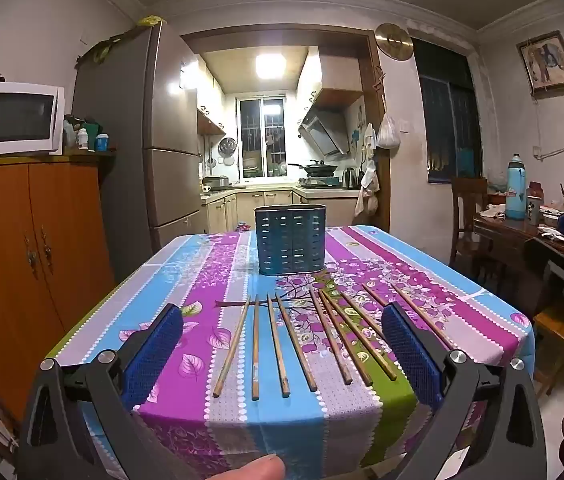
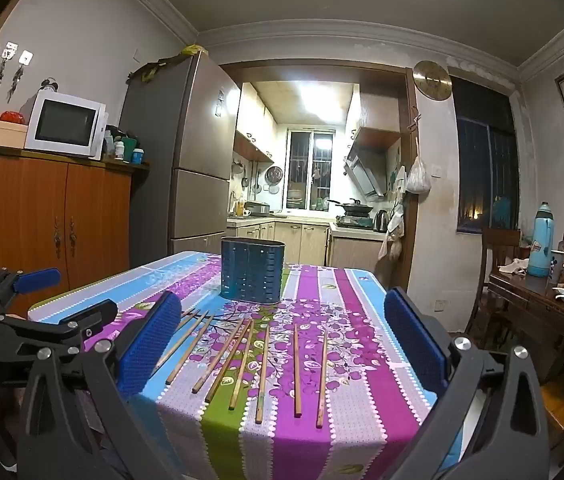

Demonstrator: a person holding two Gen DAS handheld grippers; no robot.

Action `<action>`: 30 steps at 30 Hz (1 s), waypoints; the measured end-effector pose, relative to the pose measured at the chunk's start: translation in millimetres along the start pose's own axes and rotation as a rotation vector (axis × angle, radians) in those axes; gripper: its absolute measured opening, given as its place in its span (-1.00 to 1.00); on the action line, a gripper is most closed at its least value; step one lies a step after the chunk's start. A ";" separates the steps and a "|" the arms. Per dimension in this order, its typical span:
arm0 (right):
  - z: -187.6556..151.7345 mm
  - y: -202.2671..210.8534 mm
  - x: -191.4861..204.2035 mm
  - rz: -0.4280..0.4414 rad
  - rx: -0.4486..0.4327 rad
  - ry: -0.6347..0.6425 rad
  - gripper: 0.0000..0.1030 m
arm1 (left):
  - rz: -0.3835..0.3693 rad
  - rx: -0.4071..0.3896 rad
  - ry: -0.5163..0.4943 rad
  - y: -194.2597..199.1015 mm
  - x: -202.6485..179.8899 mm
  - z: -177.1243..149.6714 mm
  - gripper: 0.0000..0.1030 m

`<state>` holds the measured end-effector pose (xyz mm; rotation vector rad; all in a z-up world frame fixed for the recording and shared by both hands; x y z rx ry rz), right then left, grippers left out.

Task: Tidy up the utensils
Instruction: 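Move both tools forward toward the row of wooden chopsticks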

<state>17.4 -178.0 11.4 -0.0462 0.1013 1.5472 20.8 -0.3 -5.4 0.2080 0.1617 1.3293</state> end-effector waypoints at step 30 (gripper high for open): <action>-8.3 -7.2 5.2 0.010 0.019 -0.004 0.90 | -0.006 0.015 0.016 -5.6 5.7 -5.3 0.92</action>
Point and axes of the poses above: each gripper's, at about its wrist camera, not at the fingertips, and y roughly against the way its jaws point, x to its left, z to its top, the point moved 2 cm from there along -y, roughly the way its jaws point, and after that the axes turned 13 degrees about -z, right-handed, at the moved point
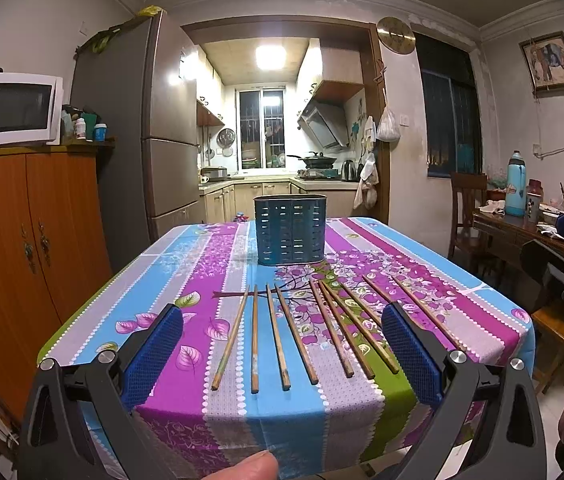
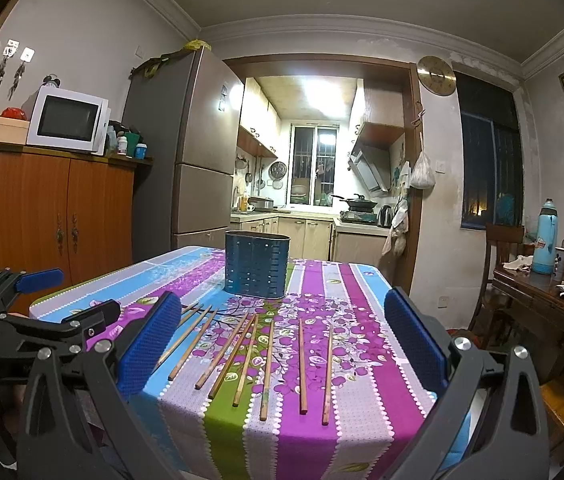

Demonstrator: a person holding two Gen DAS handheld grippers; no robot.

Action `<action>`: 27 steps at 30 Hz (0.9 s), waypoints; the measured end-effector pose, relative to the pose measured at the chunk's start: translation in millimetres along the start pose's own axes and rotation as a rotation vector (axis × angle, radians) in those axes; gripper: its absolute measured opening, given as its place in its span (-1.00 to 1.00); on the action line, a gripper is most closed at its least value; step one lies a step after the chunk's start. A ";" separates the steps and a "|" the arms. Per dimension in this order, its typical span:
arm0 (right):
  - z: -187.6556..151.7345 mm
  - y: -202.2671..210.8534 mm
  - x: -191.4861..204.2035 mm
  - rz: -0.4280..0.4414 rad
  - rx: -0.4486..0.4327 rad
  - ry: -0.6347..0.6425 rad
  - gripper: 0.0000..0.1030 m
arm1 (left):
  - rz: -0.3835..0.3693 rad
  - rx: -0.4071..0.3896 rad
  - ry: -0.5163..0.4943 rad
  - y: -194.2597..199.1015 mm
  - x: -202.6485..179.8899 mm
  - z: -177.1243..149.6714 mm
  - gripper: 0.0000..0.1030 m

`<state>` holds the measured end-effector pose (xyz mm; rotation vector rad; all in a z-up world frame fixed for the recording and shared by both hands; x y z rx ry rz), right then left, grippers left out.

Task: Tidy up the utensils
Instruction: 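Move both tools forward toward the row of wooden chopsticks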

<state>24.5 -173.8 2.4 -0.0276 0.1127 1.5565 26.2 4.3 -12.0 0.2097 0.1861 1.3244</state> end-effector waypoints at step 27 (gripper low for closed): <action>-19.1 -18.6 5.2 0.011 0.068 0.024 0.90 | 0.041 -0.003 -0.018 -6.0 31.1 -5.6 0.93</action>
Point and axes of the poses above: each gripper's, at about its wrist camera, not at the fingertips, and y roughly against the way its jaws point, x to its left, z to its top, the point moved 2 cm from there along -y, roughly the way its jaws point, and after that the axes turned 13 degrees about -z, right-handed, at the moved point
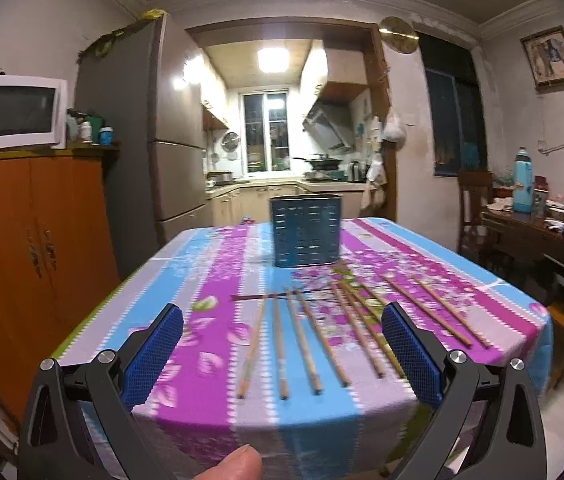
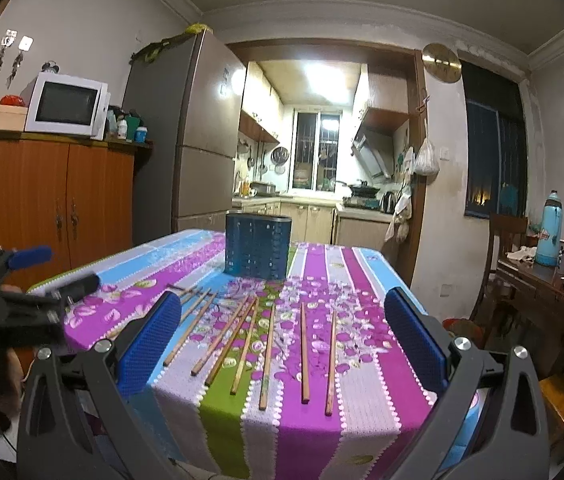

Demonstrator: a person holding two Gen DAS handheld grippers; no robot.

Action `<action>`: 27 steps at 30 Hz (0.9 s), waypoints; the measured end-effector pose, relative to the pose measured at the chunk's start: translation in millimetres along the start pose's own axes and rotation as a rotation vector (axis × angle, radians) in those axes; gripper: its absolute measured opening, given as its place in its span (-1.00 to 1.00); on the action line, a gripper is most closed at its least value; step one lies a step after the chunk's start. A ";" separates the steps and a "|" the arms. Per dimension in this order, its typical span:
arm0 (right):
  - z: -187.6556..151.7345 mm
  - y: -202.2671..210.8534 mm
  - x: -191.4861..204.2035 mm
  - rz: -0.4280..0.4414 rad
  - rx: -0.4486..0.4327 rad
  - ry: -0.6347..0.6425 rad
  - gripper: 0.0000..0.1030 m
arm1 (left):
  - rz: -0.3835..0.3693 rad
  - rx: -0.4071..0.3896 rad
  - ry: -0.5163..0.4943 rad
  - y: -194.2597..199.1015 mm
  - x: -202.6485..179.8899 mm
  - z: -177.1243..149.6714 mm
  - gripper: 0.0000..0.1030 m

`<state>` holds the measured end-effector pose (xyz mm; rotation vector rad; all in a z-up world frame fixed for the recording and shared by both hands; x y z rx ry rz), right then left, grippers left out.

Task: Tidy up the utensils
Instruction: 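Move both tools forward toward the row of wooden chopsticks, then close the left tool on a wooden chopstick while the right tool grasps another chopstick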

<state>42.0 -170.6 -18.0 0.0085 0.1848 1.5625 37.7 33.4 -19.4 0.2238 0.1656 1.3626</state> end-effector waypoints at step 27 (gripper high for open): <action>-65.8 -49.6 19.1 0.155 0.240 0.038 -0.43 | -0.143 0.182 0.074 -56.8 56.9 -75.8 -0.01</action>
Point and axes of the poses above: each gripper's, at about its wrist camera, not at the fingertips, and y roughly against the way its jaws point, x to its left, z to its top, the point moved 2 cm from there along -y, roughly the way its jaws point, and after that the axes turned 13 degrees about -z, right-handed, at the moved point
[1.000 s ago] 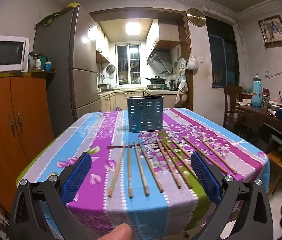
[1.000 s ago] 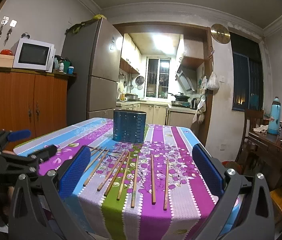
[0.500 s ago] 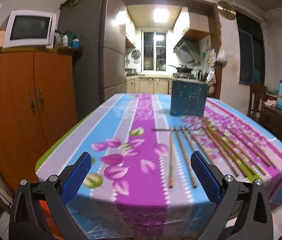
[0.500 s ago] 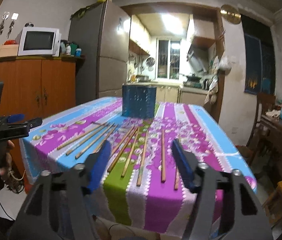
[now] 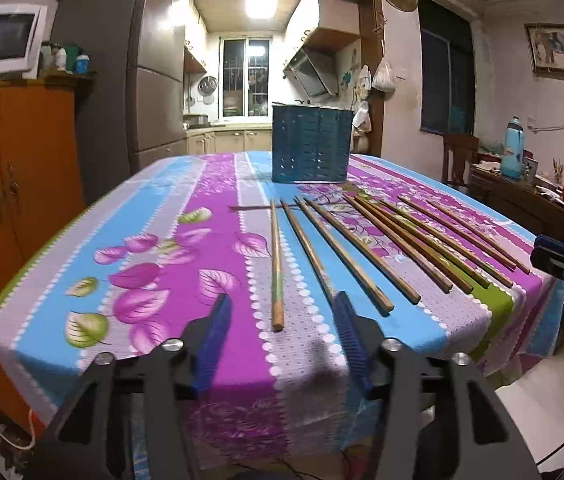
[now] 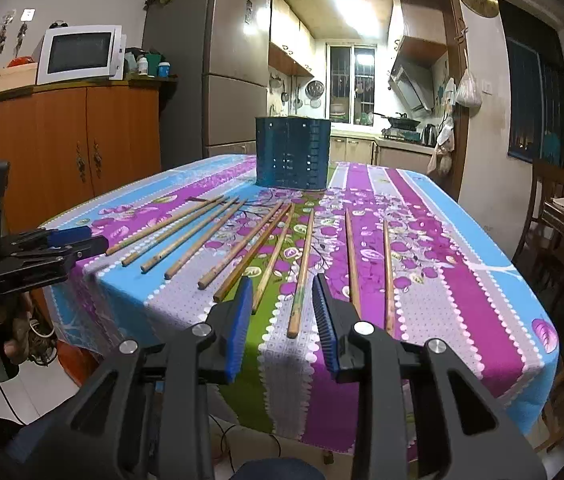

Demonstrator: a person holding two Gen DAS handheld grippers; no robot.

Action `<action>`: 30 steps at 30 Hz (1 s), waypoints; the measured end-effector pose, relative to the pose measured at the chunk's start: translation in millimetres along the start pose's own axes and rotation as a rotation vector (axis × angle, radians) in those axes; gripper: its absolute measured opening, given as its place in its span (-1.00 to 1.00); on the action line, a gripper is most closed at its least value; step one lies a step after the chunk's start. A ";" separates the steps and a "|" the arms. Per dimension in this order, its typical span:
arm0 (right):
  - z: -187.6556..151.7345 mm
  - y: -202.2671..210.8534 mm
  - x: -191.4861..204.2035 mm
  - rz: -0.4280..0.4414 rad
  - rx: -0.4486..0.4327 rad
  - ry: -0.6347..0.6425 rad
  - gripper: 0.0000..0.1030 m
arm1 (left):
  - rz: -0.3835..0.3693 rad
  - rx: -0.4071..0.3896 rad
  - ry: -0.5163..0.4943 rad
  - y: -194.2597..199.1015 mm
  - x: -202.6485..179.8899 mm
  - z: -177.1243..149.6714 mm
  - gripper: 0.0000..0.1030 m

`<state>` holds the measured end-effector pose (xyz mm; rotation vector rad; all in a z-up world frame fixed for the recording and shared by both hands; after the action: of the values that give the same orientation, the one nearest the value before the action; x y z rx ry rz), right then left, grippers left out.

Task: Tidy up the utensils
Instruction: 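Close the left tool on a wooden chopstick while the right tool grasps another chopstick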

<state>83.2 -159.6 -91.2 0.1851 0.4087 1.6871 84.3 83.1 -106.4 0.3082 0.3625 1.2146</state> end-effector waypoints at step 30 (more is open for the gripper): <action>-22.8 -34.8 4.7 -0.020 0.037 0.010 -0.80 | 0.031 -0.042 -0.044 -24.3 -1.5 -10.9 -0.55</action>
<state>106.5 -154.8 -125.6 0.1996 0.4482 1.6621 99.7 74.2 -126.2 0.3048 0.2952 1.2424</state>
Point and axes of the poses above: each gripper's, at about its wrist camera, not at the fingertips, and y roughly against the way its jaws point, x to its left, z to its top, the point moved 2 cm from there along -y, roughly the way its jaws point, and after that the axes turned 13 degrees about -z, right-handed, at the moved point
